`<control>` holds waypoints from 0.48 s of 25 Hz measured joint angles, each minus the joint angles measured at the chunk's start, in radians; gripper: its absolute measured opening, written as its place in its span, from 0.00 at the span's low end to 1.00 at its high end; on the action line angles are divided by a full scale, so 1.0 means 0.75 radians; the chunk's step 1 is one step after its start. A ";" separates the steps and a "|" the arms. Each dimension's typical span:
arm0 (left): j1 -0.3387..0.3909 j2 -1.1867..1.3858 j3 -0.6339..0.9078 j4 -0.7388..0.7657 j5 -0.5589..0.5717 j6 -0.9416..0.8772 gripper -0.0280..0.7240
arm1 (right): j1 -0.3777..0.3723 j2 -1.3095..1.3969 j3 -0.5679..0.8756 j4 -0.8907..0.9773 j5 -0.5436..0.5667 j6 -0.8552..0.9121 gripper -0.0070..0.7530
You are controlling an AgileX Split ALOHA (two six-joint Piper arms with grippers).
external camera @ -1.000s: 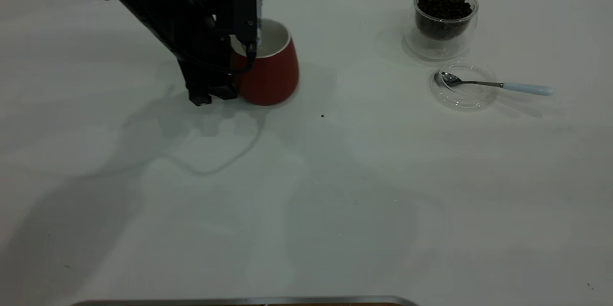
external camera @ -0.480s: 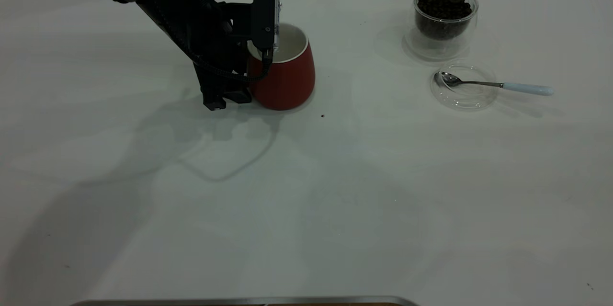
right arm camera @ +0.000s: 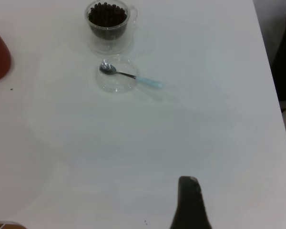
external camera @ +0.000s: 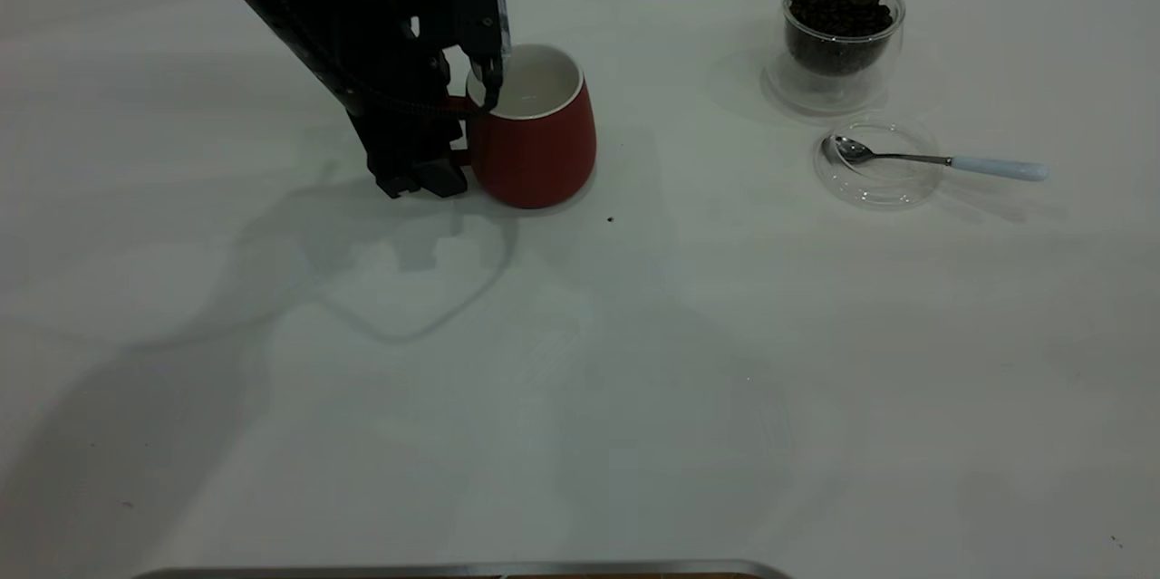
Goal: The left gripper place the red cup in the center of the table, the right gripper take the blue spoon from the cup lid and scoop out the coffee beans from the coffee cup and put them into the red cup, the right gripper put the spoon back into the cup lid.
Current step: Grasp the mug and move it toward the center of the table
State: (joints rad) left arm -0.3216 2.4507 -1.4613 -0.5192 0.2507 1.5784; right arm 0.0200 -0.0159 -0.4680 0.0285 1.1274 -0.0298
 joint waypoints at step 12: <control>0.109 -0.019 0.000 0.000 0.100 -0.093 0.75 | 0.000 0.000 0.000 0.000 0.000 0.000 0.78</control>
State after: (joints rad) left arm -0.2400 2.4364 -1.4613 -0.5193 0.3260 1.5088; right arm 0.0200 -0.0159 -0.4680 0.0285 1.1274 -0.0298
